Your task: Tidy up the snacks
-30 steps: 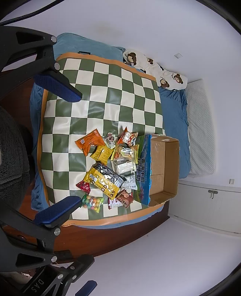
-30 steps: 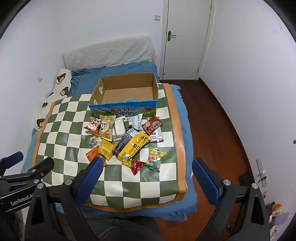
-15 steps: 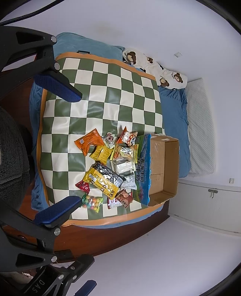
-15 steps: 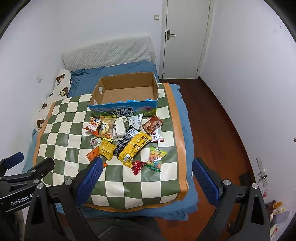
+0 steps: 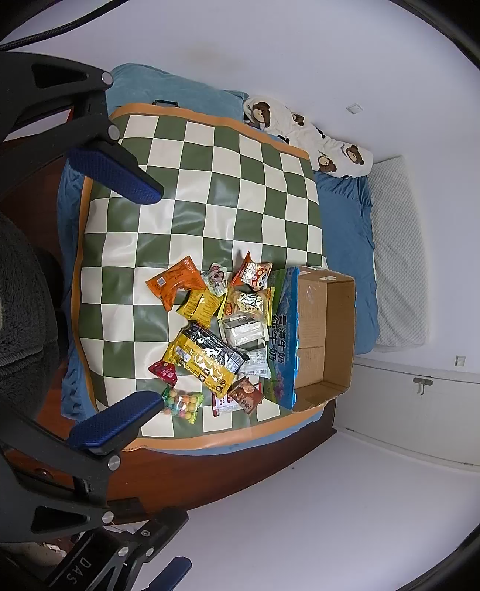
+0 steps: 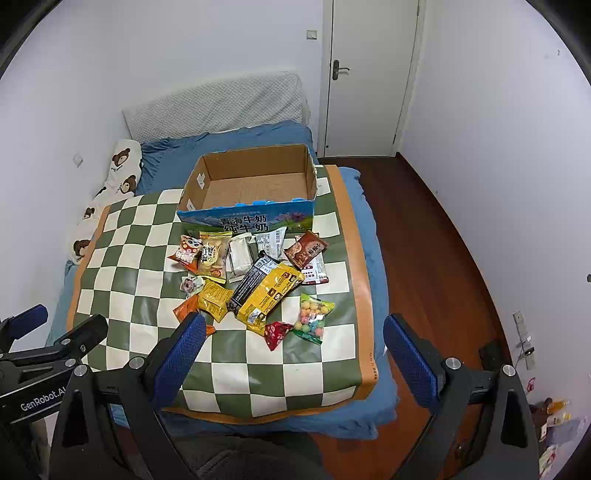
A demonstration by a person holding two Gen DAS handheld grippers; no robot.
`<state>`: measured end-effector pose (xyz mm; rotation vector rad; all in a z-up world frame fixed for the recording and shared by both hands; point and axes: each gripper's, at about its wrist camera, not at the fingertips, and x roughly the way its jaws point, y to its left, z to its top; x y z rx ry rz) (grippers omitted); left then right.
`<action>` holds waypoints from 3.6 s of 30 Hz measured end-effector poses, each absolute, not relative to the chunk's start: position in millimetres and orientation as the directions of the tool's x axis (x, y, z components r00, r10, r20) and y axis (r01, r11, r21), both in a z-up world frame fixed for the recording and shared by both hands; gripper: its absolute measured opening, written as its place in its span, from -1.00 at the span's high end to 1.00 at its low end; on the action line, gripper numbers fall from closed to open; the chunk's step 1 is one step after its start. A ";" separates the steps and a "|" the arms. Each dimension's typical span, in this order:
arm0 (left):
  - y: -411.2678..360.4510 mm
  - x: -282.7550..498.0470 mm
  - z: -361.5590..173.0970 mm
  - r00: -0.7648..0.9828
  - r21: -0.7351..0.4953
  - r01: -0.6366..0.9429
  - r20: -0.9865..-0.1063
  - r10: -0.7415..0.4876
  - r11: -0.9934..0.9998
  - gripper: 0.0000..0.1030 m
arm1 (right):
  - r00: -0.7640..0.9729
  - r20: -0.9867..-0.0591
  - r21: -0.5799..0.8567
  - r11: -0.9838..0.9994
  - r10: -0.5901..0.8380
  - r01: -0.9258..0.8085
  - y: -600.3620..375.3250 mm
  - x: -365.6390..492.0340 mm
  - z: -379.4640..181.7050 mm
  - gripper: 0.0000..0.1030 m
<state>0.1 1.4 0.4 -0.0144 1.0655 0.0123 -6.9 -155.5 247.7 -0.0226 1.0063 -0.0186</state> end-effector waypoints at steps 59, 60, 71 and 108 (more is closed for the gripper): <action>34.3 144.7 -155.1 0.354 0.270 0.012 -0.902 0.249 0.963 -1.00 | 0.289 -0.941 0.220 0.968 0.176 0.125 -142.2 128.9 65.7 -0.92; 37.5 150.0 -171.5 0.313 0.262 0.019 -0.918 0.243 0.965 -1.00 | 0.260 -0.949 0.220 0.965 0.179 0.141 -138.7 140.1 47.2 -0.92; 83.8 178.3 -300.6 -0.013 -0.013 -0.238 -1.000 -0.017 0.971 -0.98 | 0.048 -0.977 0.209 0.909 0.206 0.360 -120.2 233.6 -119.0 -0.92; 48.8 176.9 -349.5 0.144 0.004 -0.042 -0.990 0.010 0.999 0.12 | -0.004 -1.000 0.028 1.000 0.028 -0.008 -54.6 201.1 -232.3 -0.69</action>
